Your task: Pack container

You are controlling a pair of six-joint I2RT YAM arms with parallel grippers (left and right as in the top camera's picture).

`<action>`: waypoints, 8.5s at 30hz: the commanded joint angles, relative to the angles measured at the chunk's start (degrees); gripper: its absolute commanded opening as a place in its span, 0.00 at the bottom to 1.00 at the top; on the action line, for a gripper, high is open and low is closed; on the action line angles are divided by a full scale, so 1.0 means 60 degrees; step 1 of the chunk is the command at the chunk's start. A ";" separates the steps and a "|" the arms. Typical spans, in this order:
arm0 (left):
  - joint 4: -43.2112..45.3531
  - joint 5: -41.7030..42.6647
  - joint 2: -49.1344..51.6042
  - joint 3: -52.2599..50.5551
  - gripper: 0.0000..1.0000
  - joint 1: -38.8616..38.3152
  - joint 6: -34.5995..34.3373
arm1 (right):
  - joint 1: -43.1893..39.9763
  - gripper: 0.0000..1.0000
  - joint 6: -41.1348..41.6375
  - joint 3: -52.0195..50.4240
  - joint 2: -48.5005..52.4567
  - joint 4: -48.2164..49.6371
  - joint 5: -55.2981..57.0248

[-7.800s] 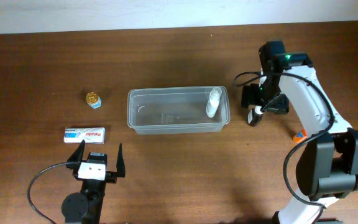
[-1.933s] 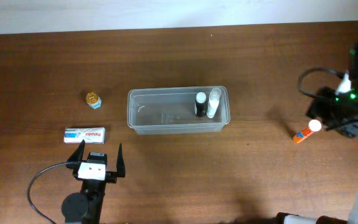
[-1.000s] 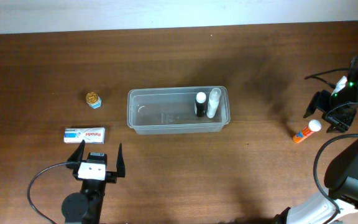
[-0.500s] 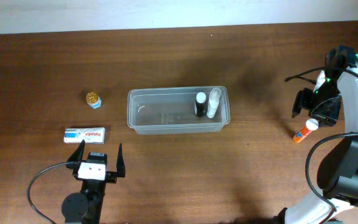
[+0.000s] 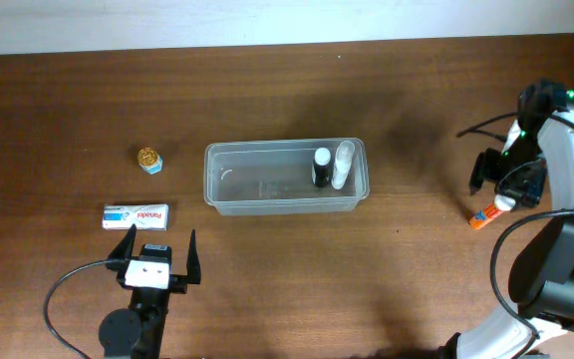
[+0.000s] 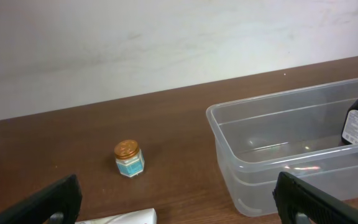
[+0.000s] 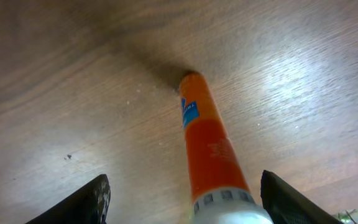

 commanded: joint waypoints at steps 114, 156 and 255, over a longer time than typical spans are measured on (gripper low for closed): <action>-0.0036 0.0004 -0.0080 -0.0044 0.99 0.0055 0.0124 | 0.7045 0.22 0.1581 0.0321 0.0372 0.2455 -0.0098; -0.0036 0.0004 -0.0080 -0.0044 0.99 0.0055 0.0124 | 0.6958 0.42 0.1541 0.5876 0.0313 -0.1767 -0.0095; -0.0036 0.0004 -0.0080 -0.0044 0.99 0.0055 0.0124 | 0.3042 0.98 -0.0477 -0.3067 -0.9347 0.4943 0.0153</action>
